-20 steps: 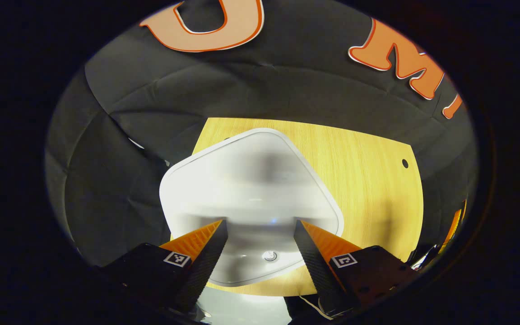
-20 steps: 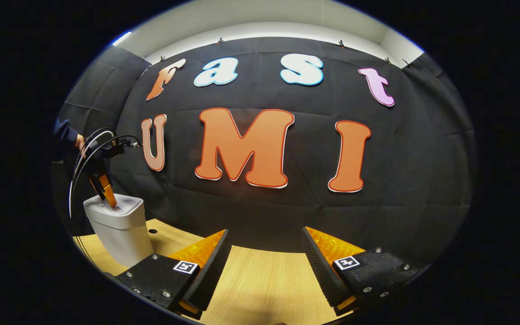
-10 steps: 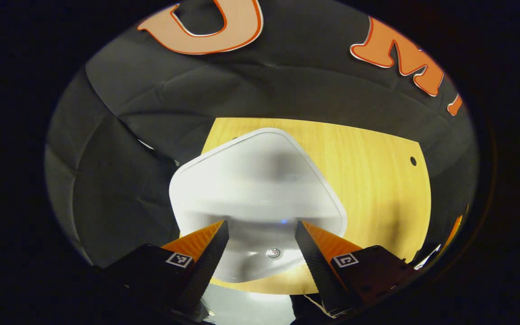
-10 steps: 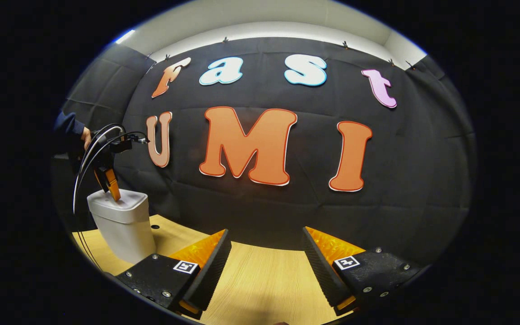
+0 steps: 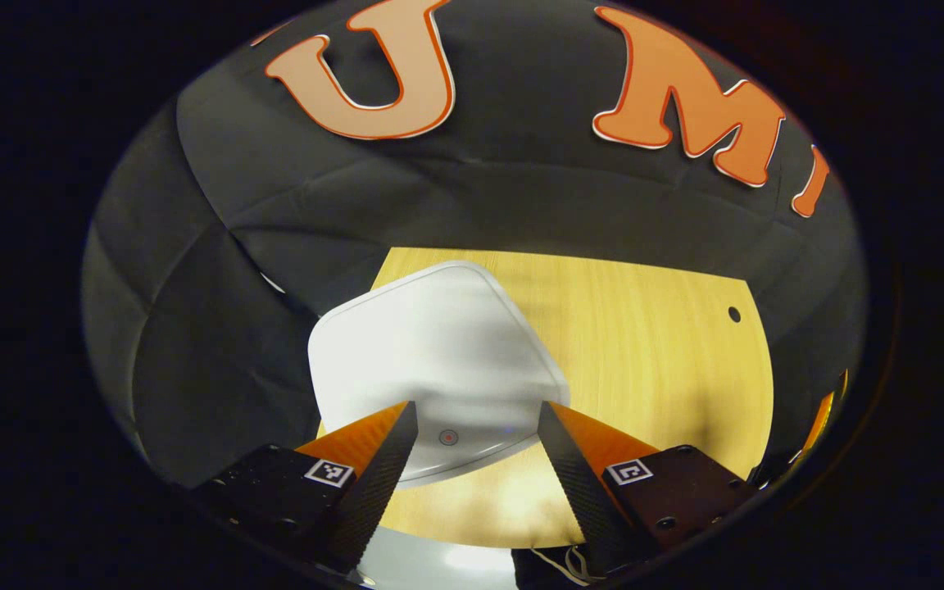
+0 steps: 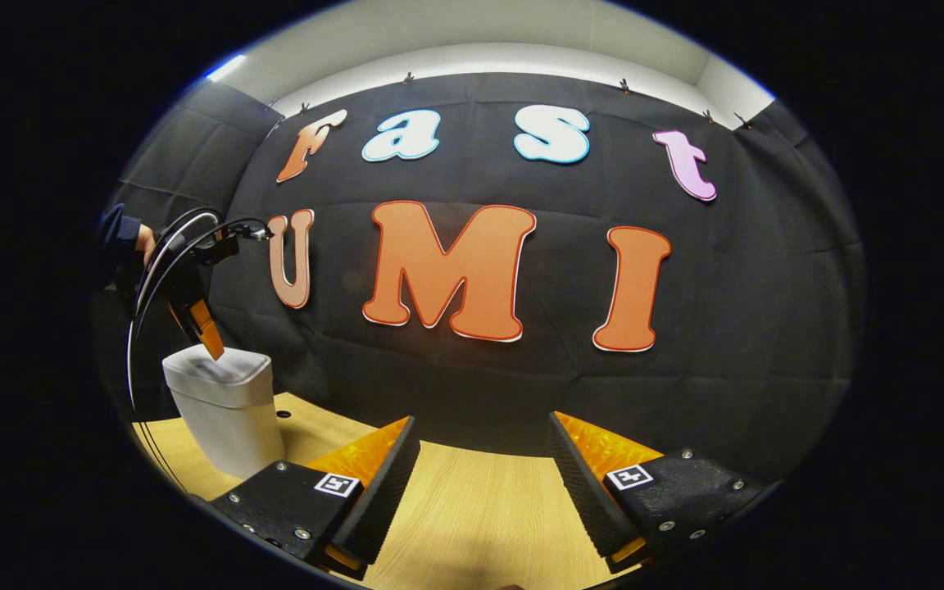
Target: Press the lid of the desktop garbage bin to open it, pick up the crumpled paper on the desktop and throw it into the bin, then pick up the pop can on the desktop and drop it into the bin, and finally close the garbage bin lid.
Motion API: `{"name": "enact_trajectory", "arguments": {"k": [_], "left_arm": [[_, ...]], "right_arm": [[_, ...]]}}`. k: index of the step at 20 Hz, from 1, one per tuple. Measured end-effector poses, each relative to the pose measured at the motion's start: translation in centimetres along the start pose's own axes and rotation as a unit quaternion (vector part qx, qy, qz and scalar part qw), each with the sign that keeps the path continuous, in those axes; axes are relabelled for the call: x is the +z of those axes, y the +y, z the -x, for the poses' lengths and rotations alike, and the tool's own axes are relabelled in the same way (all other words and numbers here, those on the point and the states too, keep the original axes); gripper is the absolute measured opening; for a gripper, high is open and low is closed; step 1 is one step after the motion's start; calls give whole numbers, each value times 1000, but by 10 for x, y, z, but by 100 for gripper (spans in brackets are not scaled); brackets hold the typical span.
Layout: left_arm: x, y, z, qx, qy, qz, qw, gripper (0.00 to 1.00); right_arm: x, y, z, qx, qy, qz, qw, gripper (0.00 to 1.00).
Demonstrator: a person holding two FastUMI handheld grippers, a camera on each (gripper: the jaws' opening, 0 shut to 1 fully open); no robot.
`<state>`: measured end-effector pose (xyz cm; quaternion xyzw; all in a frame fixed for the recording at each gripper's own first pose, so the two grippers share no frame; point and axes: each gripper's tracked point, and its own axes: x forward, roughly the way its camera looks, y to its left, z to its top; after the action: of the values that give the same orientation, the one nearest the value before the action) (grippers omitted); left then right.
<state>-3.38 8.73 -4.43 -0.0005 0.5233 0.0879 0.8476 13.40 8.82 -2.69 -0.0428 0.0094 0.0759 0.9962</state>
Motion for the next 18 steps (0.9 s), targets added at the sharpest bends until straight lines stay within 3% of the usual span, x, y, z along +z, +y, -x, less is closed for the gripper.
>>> {"name": "enact_trajectory", "arguments": {"k": [8, 13, 18], "left_arm": [[5, -31, 40, 0, -115, 3, 993, 96], [10, -39, 59, -11, -221, -26, 975, 95], [9, -51, 85, -7, -290, -26, 957, 96]], "right_arm": [[4, 8, 1, 10, -1, -3, 1000, 94], [7, 17, 3, 22, -1, 1, 1000, 94], [4, 21, 2, 23, 5, 1, 1000, 94]]}}
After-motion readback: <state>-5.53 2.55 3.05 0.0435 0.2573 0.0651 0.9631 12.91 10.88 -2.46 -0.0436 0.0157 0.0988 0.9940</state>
